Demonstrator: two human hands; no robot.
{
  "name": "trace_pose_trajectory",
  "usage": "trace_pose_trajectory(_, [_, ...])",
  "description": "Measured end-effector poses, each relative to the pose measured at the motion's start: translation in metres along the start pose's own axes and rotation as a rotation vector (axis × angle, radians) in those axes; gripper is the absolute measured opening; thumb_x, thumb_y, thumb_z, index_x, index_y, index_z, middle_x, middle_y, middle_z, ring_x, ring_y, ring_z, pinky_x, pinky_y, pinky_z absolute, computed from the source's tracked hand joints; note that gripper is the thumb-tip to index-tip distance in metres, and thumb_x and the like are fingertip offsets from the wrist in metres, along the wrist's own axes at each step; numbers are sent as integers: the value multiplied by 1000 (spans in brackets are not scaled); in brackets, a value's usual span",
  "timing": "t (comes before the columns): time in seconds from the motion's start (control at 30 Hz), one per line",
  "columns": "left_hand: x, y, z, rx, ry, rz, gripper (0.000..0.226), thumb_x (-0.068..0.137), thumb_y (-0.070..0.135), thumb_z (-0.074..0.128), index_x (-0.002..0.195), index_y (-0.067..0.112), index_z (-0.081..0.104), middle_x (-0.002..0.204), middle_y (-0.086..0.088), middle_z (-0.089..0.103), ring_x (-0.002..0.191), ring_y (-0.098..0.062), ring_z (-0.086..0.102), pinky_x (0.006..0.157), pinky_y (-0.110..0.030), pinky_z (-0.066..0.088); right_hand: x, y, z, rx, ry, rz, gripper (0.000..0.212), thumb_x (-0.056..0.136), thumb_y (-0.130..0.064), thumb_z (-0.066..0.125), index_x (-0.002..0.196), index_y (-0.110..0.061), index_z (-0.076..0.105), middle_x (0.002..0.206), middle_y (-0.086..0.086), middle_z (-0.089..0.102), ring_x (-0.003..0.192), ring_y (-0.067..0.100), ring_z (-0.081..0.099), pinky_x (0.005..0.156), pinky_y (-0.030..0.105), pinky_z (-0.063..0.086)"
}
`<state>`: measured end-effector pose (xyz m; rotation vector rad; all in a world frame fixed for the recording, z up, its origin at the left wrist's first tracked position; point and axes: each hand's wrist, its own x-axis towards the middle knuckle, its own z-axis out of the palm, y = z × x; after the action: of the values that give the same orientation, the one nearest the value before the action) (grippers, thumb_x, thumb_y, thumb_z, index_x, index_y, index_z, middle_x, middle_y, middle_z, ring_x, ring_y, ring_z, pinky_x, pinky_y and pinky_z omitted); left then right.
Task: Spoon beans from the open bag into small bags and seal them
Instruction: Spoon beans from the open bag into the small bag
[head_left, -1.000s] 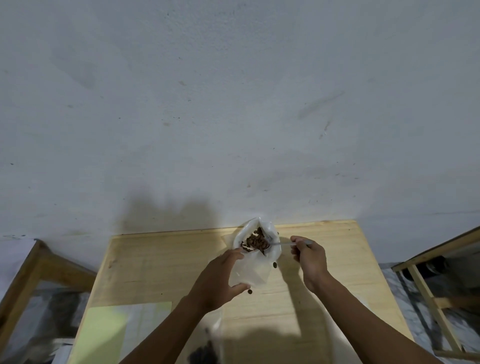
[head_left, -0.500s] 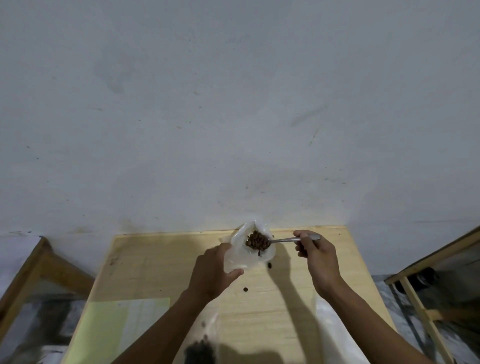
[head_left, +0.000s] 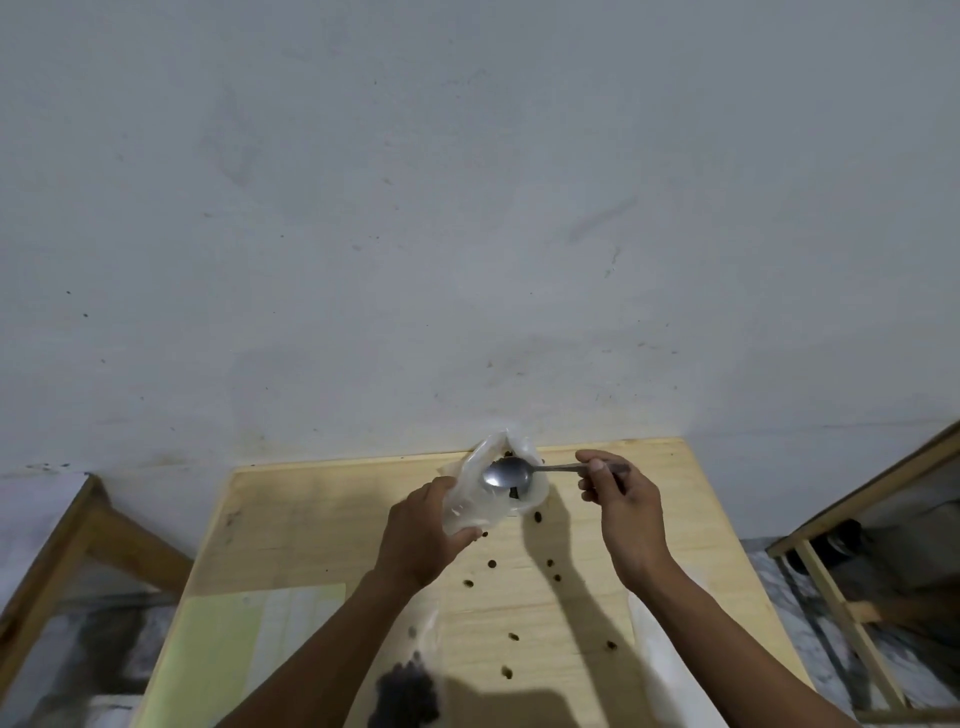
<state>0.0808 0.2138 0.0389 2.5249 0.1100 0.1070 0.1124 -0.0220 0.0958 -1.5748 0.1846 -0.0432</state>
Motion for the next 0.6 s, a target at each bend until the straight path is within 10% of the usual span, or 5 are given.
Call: trace_pose_trajectory(0.6, [-7,-22,-3,-102,47,-168,67,69,47,81,124,21,53,116,5,65,102,-20,63,86,-31,46,8,106,-39,-136,46,396,21,100,-13,50,97,-4,68,72,7,61,68,21,54,73,38,49])
